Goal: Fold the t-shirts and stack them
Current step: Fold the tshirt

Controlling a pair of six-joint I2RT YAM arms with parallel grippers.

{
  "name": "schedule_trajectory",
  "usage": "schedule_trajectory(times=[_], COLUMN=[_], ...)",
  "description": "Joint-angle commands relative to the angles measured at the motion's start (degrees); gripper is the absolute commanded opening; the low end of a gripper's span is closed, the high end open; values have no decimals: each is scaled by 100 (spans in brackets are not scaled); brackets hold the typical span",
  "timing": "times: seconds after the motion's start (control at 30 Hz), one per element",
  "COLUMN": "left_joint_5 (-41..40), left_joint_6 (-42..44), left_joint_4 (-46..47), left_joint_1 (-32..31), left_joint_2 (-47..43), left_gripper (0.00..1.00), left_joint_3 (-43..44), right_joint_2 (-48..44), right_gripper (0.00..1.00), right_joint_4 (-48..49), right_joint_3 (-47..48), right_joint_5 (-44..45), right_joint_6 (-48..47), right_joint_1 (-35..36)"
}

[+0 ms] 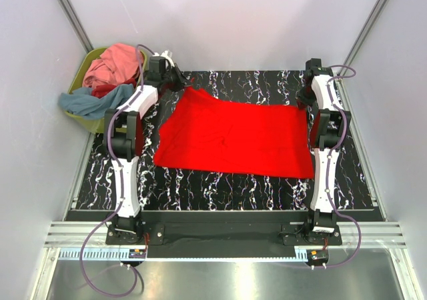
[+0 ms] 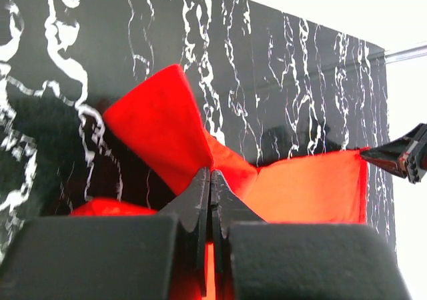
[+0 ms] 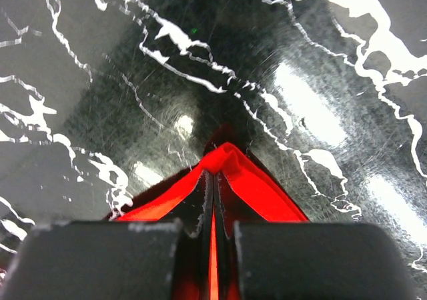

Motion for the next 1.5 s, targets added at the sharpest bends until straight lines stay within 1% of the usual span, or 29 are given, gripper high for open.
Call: schedule_trajectory(times=[0.0, 0.13, 0.33, 0.4, 0.43, 0.47, 0.57, 0.7, 0.93, 1.27, 1.47], left_joint_5=[102, 84, -4, -39, -39, -31, -13, -65, -31, -101, -127], left_joint_6=[207, 383, 479, 497, 532, 541, 559, 603, 515, 594, 673], left_joint_4=[112, -327, -529, -609, -705, -741, -829, -855, -1004, -1207, -1268], left_joint_1=[8, 17, 8, 17, 17, 17, 17, 17, 17, 60, 78], left_joint_2=[-694, -809, -1230, -1301, -1353, -1371, -1538, -1854, -2381, -3006, -3217], left_gripper=[0, 0, 0, 0, 0, 0, 0, 0, 0, 0, 0], left_joint_3=[-107, -124, -467, -546, -564, -581, -774, -1265, -1776, -2611, -3059], right_joint_2=[-551, -981, -1473, -1676, -1947, -2080, -2467, -2871, -3557, -4278, -4524], right_gripper=[0, 0, 0, 0, 0, 0, 0, 0, 0, 0, 0], right_joint_4=[-58, -32, 73, 336, 477, 704, 934, 1049, 1234, 1453, 1489], right_joint_3=[-59, -454, -1184, -1684, -1895, -2288, -2861, -3425, -4452, -5473, -5843], right_joint_5=[-272, -361, -589, -624, -651, -694, -800, -774, -695, -458, -326], right_joint_6=[-272, -316, -448, -440, -422, -413, -378, -430, -642, -923, -984], right_joint_1=[-1, 7, -1, -1, -1, -1, -1, -1, -1, -1, -1])
